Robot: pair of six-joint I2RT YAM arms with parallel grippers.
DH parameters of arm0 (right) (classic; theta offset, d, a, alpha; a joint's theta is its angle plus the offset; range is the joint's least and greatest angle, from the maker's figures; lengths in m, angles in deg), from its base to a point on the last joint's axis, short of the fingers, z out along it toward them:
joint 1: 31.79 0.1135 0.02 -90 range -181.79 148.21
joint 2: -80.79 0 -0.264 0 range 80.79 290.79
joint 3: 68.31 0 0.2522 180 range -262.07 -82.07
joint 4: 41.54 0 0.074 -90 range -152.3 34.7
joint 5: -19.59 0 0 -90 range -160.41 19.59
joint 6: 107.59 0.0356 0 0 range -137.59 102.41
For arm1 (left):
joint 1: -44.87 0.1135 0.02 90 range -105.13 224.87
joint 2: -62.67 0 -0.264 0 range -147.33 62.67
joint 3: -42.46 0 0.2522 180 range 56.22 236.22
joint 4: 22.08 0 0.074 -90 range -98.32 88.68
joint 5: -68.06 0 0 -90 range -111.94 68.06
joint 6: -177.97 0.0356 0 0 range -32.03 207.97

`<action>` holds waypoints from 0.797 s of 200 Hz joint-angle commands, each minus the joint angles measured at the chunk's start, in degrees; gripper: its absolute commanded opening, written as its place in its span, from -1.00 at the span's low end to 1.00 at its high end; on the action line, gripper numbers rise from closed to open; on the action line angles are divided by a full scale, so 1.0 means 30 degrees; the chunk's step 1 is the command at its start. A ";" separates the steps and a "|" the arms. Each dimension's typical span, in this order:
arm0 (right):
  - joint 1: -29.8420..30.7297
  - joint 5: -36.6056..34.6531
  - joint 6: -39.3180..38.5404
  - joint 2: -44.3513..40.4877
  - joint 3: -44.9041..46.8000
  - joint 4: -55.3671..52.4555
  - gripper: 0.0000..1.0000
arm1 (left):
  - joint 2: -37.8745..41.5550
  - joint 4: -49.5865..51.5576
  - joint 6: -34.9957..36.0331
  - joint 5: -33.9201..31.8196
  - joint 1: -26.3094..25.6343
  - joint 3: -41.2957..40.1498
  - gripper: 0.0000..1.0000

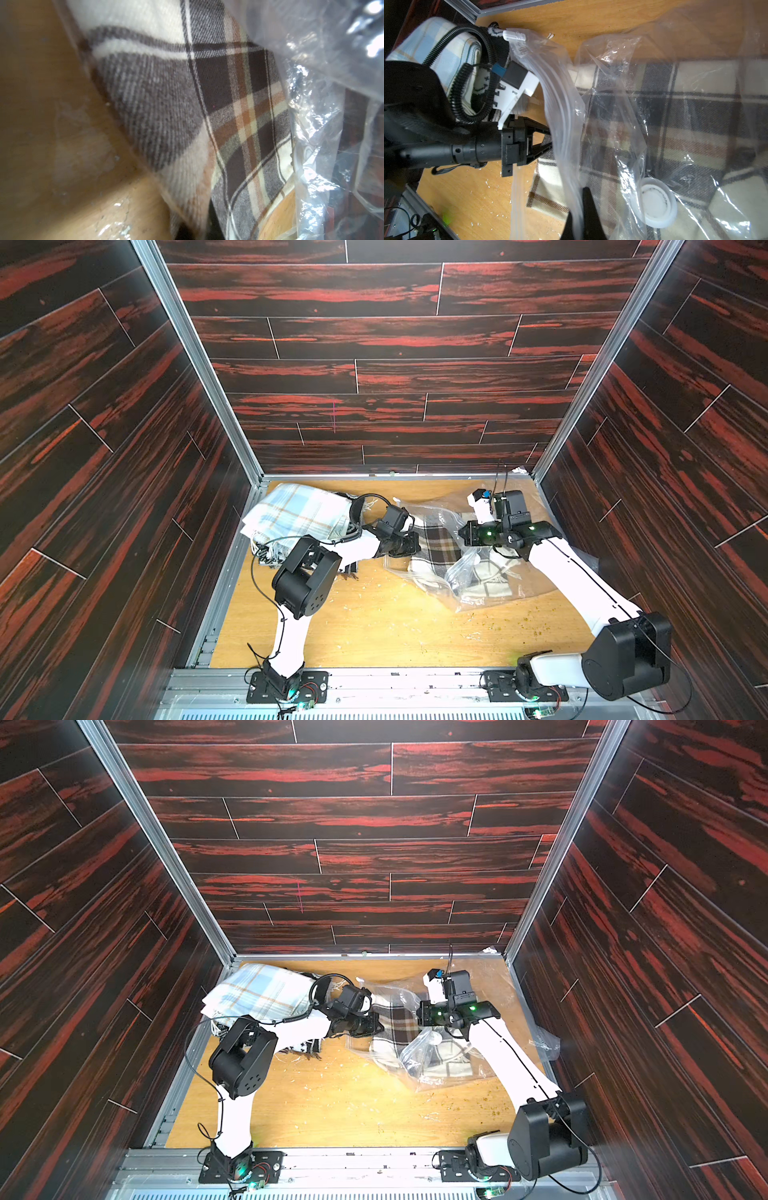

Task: Take the scarf out of the vacuum bag
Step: Take out the scarf from the vacuum bag.

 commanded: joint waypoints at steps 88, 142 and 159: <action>-0.0095 -0.0504 0.0106 0.0372 0.0159 -0.0141 -1.00 | 0.3636 0.1560 0.0227 -0.1538 -0.0986 0.2214 -1.00; -0.0098 -0.0930 0.0055 0.0502 0.0320 0.0034 -1.00 | 0.3290 0.3624 0.0244 -0.1404 -0.0997 0.4772 -1.00; -0.0098 -0.0846 0.0065 0.0589 0.0364 0.0210 -1.00 | 0.3199 0.3949 0.0201 -0.1579 -0.0997 0.5211 -1.00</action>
